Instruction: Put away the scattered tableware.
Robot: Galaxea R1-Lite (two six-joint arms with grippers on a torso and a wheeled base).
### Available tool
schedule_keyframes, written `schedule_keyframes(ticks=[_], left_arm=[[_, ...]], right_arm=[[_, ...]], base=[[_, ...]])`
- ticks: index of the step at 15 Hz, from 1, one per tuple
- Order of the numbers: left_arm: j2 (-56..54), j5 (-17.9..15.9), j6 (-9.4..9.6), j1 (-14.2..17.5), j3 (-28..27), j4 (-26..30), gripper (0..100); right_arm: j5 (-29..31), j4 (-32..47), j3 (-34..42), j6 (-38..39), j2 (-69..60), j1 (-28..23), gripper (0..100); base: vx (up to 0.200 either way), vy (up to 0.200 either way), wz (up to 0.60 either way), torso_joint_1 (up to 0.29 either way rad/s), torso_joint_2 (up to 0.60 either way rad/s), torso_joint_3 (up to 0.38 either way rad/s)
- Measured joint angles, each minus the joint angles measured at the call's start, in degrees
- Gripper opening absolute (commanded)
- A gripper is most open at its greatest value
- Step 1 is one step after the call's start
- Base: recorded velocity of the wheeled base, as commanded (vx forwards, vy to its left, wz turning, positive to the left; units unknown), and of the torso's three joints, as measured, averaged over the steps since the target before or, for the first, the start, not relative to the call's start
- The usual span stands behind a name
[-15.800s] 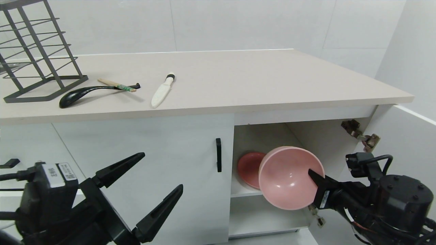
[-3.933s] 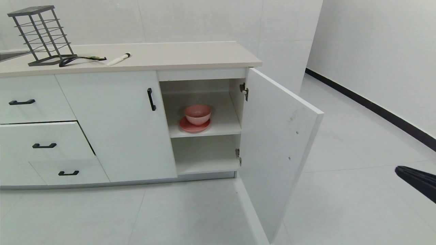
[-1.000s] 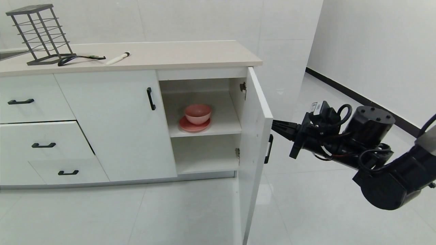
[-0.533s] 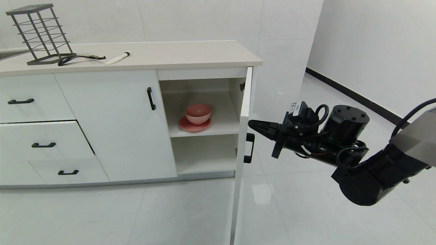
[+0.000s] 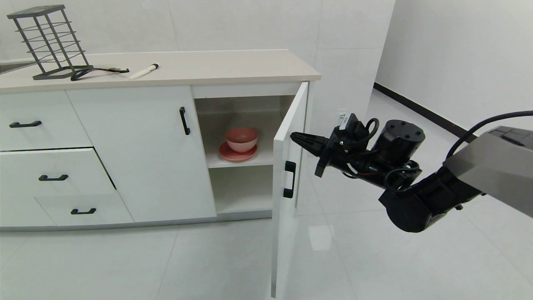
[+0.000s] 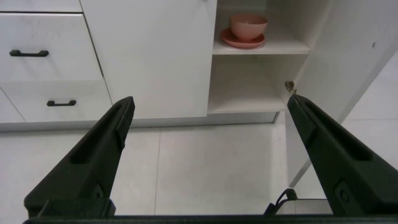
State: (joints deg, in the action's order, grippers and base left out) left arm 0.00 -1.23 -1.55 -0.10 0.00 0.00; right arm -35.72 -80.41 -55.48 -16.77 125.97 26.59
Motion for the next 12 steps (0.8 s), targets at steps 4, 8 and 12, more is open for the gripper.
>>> schedule_keyframes(ticks=[4,8,12], left_arm=[[0.00,0.00,0.05,0.00,0.00,0.00,100],[0.00,0.00,0.07,0.00,0.00,0.00,100],[0.00,0.00,-0.09,0.00,0.00,0.00,100]], right_arm=[[-0.16,-0.01,-1.82,0.00,3.28,-0.11,0],[-0.16,-0.04,-5.81,0.00,7.50,-0.29,0],[-0.05,-0.15,-12.11,0.02,11.98,-0.16,0]], base=[[0.000,0.000,0.00,0.000,0.00,0.000],[0.000,0.000,0.00,0.000,0.00,0.000],[0.000,0.000,0.00,0.000,0.00,0.000]])
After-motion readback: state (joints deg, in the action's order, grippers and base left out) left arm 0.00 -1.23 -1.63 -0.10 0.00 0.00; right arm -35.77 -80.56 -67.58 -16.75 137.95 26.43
